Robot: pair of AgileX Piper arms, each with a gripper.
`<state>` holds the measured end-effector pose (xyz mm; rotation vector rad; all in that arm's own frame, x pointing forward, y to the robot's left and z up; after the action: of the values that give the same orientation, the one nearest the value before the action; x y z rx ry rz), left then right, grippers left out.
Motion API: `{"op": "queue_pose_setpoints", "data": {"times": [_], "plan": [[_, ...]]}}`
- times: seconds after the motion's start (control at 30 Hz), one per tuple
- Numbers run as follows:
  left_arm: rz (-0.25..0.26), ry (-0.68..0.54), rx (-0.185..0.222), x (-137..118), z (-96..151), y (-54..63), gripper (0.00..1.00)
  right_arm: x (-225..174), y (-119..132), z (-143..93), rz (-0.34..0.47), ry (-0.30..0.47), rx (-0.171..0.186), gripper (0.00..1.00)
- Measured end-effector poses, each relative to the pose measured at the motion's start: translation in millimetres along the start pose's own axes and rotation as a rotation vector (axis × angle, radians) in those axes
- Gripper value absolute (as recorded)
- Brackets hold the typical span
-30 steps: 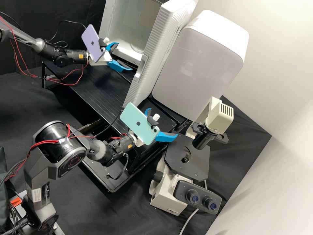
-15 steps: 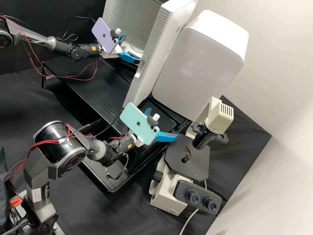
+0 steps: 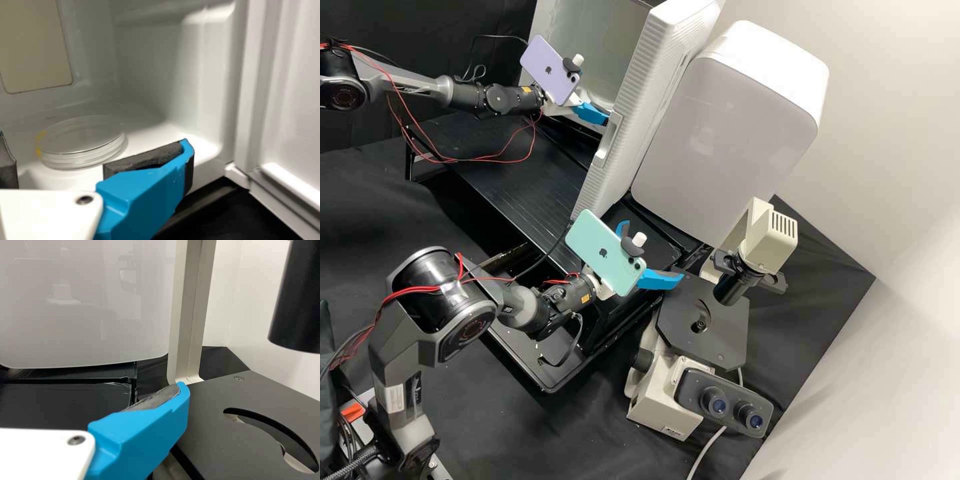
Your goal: Take the petri dish out of the incubator
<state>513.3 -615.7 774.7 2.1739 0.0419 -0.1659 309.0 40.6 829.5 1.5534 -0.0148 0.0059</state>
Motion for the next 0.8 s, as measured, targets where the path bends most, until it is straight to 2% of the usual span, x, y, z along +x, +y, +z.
{"op": "queue_pose_setpoints", "data": {"times": [0.07, 0.1, 0.33, 0.5, 0.8], "plan": [[-0.012, 0.013, -0.027, 4, 0, -1.2, 1.00, 0, 0, 0, 0.000, 0.000, 0.000, 1.00], [-0.012, 0.017, -0.005, 5, 0, 0.3, 1.00, 0, 0, 0, 0.000, 0.000, 0.000, 1.00], [-0.025, 0.042, -0.003, 15, 1, 5.2, 1.00, 0, 0, 0, 0.000, 0.000, 0.000, 1.00], [-0.018, 0.041, -0.067, 21, 3, 10.3, 1.00, 0, 0, 0, 0.000, 0.000, 0.000, 1.00], [0.006, 0.029, -0.090, 27, 6, 14.4, 1.00, 0, 0, 0, 0.000, 0.000, 0.000, 1.00]]}}
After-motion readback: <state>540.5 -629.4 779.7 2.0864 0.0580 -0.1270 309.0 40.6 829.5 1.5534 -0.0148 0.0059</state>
